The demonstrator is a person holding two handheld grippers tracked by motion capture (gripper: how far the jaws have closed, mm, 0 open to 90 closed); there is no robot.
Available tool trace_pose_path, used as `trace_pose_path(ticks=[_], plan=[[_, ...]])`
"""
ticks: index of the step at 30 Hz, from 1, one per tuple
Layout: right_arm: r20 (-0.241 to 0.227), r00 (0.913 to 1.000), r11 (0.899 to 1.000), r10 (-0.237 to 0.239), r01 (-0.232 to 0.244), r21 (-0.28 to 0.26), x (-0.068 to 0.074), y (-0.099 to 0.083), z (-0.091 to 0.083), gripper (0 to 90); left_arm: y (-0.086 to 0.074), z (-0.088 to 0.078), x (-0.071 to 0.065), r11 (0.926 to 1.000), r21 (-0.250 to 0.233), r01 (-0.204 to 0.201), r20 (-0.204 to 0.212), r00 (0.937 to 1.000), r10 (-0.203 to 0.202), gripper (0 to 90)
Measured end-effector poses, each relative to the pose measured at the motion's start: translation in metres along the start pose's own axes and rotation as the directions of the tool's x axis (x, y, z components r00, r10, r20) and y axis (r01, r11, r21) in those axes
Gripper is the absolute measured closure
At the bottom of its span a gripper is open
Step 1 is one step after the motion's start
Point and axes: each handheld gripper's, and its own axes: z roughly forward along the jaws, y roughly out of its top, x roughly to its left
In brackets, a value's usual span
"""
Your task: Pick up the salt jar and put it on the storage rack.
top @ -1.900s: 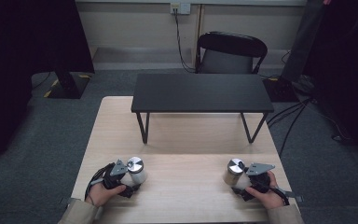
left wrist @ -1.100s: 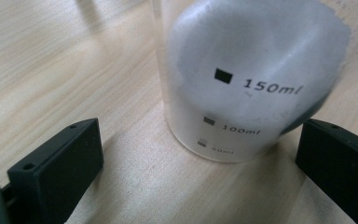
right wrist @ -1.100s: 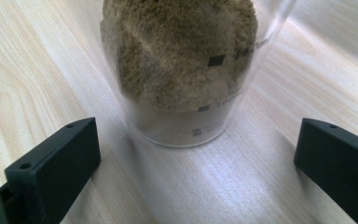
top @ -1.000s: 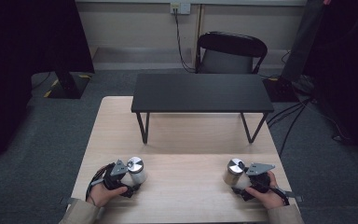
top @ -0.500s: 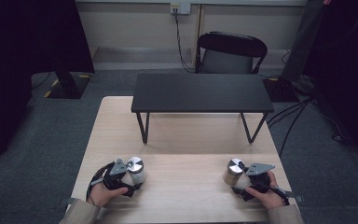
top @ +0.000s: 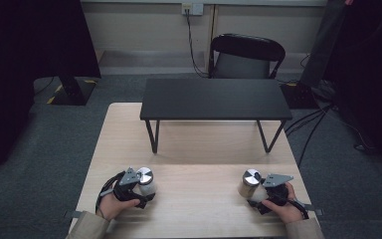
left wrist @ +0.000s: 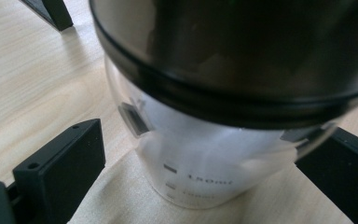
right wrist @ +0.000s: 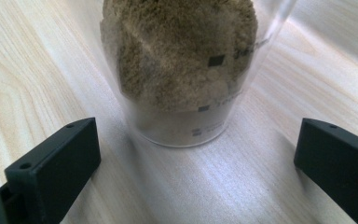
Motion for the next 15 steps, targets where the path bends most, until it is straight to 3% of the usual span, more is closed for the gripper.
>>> trace_pose_path(ticks=[7,15], plan=[[0.000,1.0000,1.000,0.000,0.000,0.000,0.0000,0.0000,0.0000,0.0,0.0007,0.0019,-0.0025,0.9999,-0.010,-0.008,-0.029,0.9996,0.008,11.1],[0.000,1.0000,1.000,0.000,0.000,0.000,0.0000,0.0000,0.0000,0.0,0.0011,0.0029,-0.0003,0.9999,-0.012,-0.004,-0.014,0.9999,0.004,19.8]])
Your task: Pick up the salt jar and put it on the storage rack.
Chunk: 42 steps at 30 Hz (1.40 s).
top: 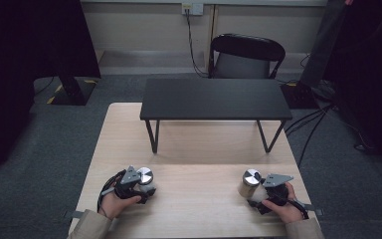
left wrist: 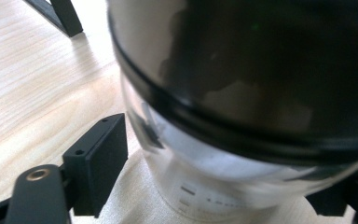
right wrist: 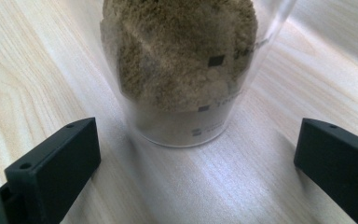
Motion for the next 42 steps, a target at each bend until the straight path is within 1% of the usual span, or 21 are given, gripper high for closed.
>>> trace_pose_path(ticks=[1,3,5,10,23,26,28,30,31,32,36,42], plan=[[0.000,1.0000,1.000,0.000,0.000,0.000,0.000,0.000,0.000,0.0,0.000,0.000,0.002,1.0000,-0.001,-0.001,0.010,0.9999,0.001,21.9],[0.000,1.0000,1.000,0.001,-0.001,0.000,0.000,0.000,0.000,0.0,-0.001,0.001,0.002,0.9999,-0.010,0.008,0.017,0.9998,-0.008,25.2],[0.001,1.0000,1.000,0.001,-0.001,0.000,0.000,0.000,0.000,0.0,-0.001,0.001,0.002,0.9999,-0.014,0.002,0.020,0.9998,-0.001,28.6],[0.001,1.0000,1.000,0.001,-0.001,0.000,0.000,0.000,0.000,0.0,0.002,0.000,-0.001,0.9997,-0.005,-0.022,0.006,0.9997,0.022,29.7],[0.002,1.0000,1.000,0.002,-0.002,0.000,0.000,0.000,0.000,0.0,0.004,0.000,-0.004,0.9995,-0.001,-0.031,-0.006,0.9995,0.031,30.0],[0.002,1.0000,1.000,0.002,-0.002,0.000,0.001,0.000,0.000,0.0,0.004,0.000,-0.005,0.9997,-0.004,-0.025,0.000,0.9997,0.025,30.1],[0.002,1.0000,1.000,0.002,-0.002,0.000,0.001,0.000,0.000,0.0,0.006,-0.001,-0.005,0.9995,-0.004,-0.032,0.008,0.9995,0.032,30.1],[0.003,1.0000,1.000,0.003,-0.003,0.000,0.001,0.000,0.000,0.0,0.007,-0.002,-0.004,0.9996,-0.014,-0.025,0.022,0.9994,0.026,30.1],[0.003,1.0000,1.000,0.003,-0.003,0.000,0.001,0.000,0.000,0.0,0.008,-0.003,-0.003,0.9996,-0.012,-0.027,0.027,0.9993,0.027,30.1],[0.003,1.0000,1.000,0.003,-0.003,0.000,0.001,0.000,0.000,0.0,0.009,-0.003,-0.003,0.9997,-0.012,-0.020,0.031,0.9993,0.020,30.1],[0.004,1.0000,1.000,0.003,-0.003,0.000,0.001,0.000,0.000,0.0,0.014,-0.006,-0.002,0.9997,-0.012,-0.022,0.052,0.9984,0.022,30.1],[0.004,1.0000,1.000,0.003,-0.003,0.000,0.001,0.000,0.000,0.0,0.023,-0.011,0.001,0.9997,-0.019,-0.016,0.056,0.9983,0.017,30.1]])
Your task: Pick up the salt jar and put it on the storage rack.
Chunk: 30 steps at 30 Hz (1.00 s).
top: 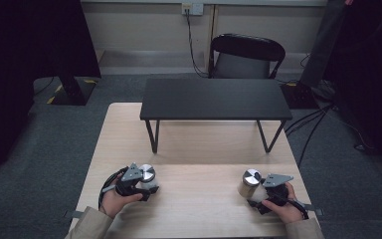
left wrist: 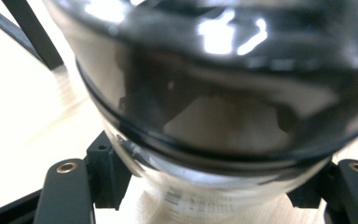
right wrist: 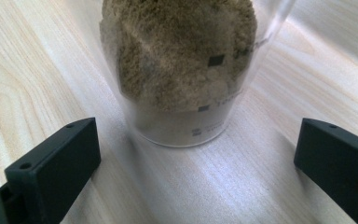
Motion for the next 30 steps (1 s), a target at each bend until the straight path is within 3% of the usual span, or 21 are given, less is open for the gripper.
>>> trace_pose_path(ticks=[12,30], plan=[[0.000,1.0000,1.000,0.000,0.000,0.000,0.000,0.000,0.000,0.0,0.028,-0.014,0.005,0.9999,-0.013,-0.005,0.009,0.9999,0.005,30.1],[0.000,1.0000,1.000,0.000,0.000,0.000,0.000,0.000,0.000,0.0,0.087,-0.024,0.012,0.9987,-0.026,-0.044,0.029,0.9986,0.045,30.1]])
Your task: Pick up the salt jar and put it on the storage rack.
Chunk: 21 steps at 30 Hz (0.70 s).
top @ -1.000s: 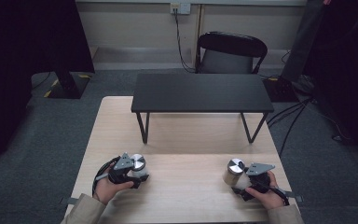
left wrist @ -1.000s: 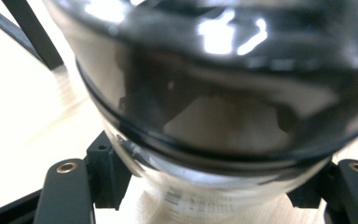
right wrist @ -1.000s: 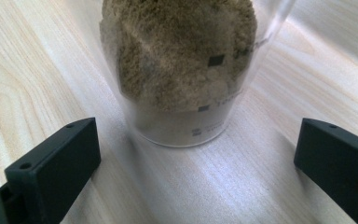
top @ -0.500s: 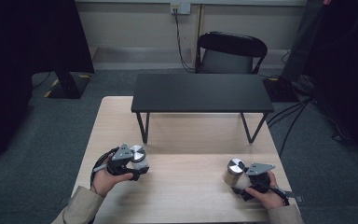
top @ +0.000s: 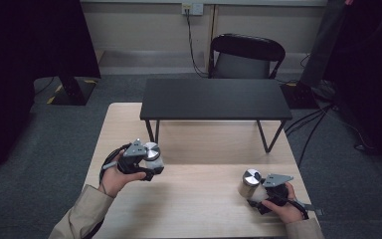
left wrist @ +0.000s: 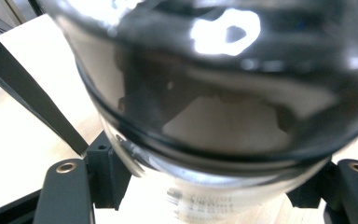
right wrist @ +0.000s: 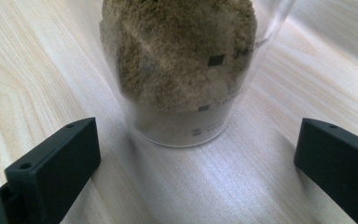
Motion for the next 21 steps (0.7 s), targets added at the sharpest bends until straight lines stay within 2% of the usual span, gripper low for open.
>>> trace_pose_path(ticks=[10,21], plan=[[0.001,1.0000,1.000,0.001,-0.001,0.000,0.000,0.000,0.000,0.0,0.041,-0.005,0.005,0.9997,-0.004,-0.023,-0.007,0.9997,0.023,30.1],[0.001,1.0000,1.000,0.001,-0.001,0.001,0.000,0.000,0.000,0.0,0.073,-0.006,0.010,0.9994,-0.019,-0.029,-0.002,0.9996,0.029,30.1]])
